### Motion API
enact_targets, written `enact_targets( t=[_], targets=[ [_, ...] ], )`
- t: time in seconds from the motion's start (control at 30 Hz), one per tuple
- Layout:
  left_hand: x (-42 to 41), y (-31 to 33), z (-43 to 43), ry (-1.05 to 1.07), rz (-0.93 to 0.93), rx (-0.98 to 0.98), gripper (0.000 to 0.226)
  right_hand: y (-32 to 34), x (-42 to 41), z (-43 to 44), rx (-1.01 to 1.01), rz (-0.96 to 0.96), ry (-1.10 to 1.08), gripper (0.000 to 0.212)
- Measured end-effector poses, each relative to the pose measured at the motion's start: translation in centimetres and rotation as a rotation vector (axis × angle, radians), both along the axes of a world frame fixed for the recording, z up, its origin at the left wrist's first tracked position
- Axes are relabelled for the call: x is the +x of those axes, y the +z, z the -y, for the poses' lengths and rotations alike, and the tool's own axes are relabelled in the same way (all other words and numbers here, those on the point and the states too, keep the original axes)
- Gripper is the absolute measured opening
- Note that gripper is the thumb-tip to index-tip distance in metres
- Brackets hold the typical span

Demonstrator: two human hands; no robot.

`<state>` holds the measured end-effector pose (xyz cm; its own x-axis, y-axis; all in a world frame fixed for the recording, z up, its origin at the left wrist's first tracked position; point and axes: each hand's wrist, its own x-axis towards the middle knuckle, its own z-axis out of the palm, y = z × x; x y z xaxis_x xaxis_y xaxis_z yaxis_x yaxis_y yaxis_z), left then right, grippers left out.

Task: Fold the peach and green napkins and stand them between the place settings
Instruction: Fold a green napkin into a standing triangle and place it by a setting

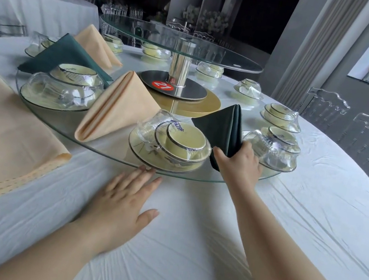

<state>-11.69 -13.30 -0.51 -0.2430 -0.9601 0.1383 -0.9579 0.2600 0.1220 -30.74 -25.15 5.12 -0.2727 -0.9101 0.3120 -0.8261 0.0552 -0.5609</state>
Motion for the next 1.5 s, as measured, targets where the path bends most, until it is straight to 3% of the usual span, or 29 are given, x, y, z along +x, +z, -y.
enact_targets(
  t=[0.13, 0.2, 0.27, 0.37, 0.47, 0.63, 0.77, 1.0, 1.13, 1.27, 1.4, 1.5],
  targets=[
    [0.1, -0.1, 0.0, 0.051, 0.052, -0.01, 0.076, -0.6, 0.3, 0.5, -0.016, 0.01, -0.026, 0.045],
    [-0.1, 0.4, 0.0, 0.048, 0.036, 0.016, 0.095, -0.4, 0.3, 1.0, -0.019, -0.007, -0.02, 0.043],
    [-0.1, 0.4, -0.1, 0.046, -0.024, -0.079, 0.113, -0.2, 0.2, 1.5, -0.018, -0.036, -0.019, 0.041],
    [0.2, 0.1, 0.1, 0.02, -0.038, -0.078, 0.107, -0.4, 0.1, 1.5, -0.021, -0.03, -0.025, 0.043],
    [0.0, 0.1, 0.0, 0.058, 0.018, -0.004, 0.079, -0.9, -0.2, 1.0, -0.022, -0.019, 0.005, 0.049],
    [-0.2, 1.4, -0.5, 0.075, 0.002, 0.048, 0.128, -1.2, -0.5, 0.4, -0.02, -0.045, 0.019, 0.056],
    [-0.3, 1.4, -0.6, 0.067, -0.027, 0.047, 0.102, -1.3, -0.3, 0.5, -0.028, -0.026, 0.002, 0.063],
    [-0.3, 1.5, -0.6, 0.061, -0.075, 0.06, 0.102, -1.2, -0.8, -1.7, -0.019, -0.044, 0.048, 0.08],
    [-0.3, 1.8, -0.8, 0.058, -0.087, 0.071, 0.099, -0.7, -1.3, -6.5, 0.004, -0.182, 0.181, 0.068],
    [-0.6, 2.4, -1.3, 0.074, -0.157, 0.036, 0.054, -2.3, -1.9, -11.4, 0.127, -0.294, 0.334, 0.059],
    [-0.5, 3.1, -2.0, 0.047, -0.148, -0.066, 0.042, -3.3, -1.8, -12.4, 0.172, -0.285, 0.362, 0.04],
    [1.7, 4.5, -3.2, 0.066, -0.287, -0.051, 0.028, -3.3, -1.6, -12.5, 0.154, -0.333, 0.354, 0.037]
  ],
)
